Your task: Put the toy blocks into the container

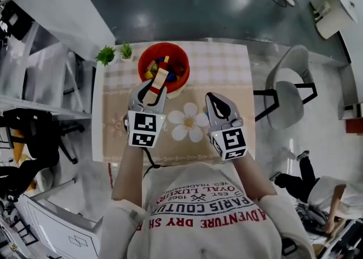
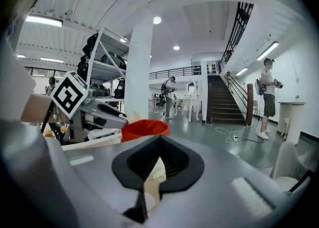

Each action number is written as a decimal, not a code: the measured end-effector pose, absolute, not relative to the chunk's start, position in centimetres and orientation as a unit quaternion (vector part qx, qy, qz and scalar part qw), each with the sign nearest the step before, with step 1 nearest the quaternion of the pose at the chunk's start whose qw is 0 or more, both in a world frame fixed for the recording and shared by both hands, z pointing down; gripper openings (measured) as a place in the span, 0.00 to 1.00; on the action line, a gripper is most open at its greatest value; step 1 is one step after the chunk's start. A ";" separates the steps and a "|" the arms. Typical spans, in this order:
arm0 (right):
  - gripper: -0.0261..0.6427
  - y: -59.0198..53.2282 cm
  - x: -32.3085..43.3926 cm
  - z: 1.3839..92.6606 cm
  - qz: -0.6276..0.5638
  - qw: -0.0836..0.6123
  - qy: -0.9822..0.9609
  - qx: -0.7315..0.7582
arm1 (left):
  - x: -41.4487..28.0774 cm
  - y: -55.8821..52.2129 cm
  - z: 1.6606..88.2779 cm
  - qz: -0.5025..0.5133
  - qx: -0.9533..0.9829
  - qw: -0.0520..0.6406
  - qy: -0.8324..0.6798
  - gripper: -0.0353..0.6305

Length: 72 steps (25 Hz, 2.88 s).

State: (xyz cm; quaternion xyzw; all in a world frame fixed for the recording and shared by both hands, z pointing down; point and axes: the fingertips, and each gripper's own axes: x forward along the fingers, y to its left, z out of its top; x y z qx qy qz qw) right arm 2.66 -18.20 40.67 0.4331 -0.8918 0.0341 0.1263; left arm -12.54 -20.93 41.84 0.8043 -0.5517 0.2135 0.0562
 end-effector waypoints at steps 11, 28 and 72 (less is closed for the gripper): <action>0.04 -18.6 2.1 41.9 0.037 0.147 -0.883 0.445 | -12.1 -23.4 44.0 0.197 0.816 0.080 -0.538 0.67; 0.04 -16.8 10.6 43.2 0.070 0.146 -0.849 0.504 | 1.0 -18.9 45.8 0.215 0.871 0.075 -0.435 0.68; 0.04 -14.4 15.7 45.2 0.096 0.148 -0.854 0.490 | 6.3 -16.7 52.3 0.282 0.865 0.107 -0.401 0.52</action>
